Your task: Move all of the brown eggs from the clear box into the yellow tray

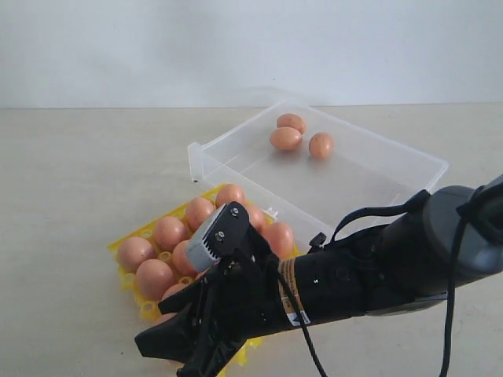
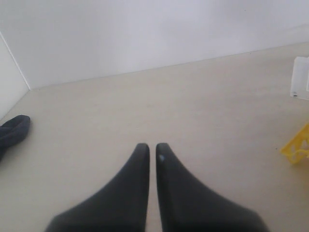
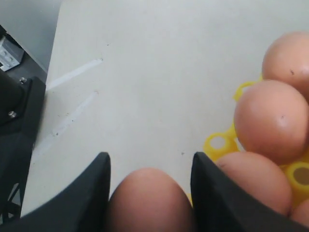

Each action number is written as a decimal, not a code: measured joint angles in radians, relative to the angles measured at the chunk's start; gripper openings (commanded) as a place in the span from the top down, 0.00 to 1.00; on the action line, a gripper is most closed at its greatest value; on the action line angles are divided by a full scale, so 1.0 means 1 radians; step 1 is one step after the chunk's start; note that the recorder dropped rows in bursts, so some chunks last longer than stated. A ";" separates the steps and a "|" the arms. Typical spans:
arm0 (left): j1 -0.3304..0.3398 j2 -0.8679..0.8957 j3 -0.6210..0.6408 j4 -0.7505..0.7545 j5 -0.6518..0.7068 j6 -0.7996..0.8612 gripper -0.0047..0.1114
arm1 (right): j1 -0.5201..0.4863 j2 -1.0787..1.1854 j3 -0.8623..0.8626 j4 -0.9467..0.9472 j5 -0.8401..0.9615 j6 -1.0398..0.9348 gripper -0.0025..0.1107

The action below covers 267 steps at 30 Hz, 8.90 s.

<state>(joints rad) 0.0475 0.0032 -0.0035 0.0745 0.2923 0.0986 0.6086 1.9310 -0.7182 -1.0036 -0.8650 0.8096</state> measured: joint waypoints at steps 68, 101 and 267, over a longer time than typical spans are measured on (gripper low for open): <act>0.000 0.000 0.000 0.000 0.000 0.000 0.92 | 0.000 -0.047 -0.009 -0.010 0.115 0.031 0.61; 0.000 0.000 0.000 0.000 0.000 0.000 0.92 | 0.002 -0.229 -0.009 -0.025 0.402 0.003 0.61; 0.000 0.000 0.000 0.000 0.000 0.000 0.92 | -0.466 0.480 -1.106 1.036 1.222 -0.401 0.98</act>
<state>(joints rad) 0.0475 0.0032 -0.0035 0.0745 0.2923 0.0986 0.1424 2.4109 -1.8242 0.0325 0.3565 0.4085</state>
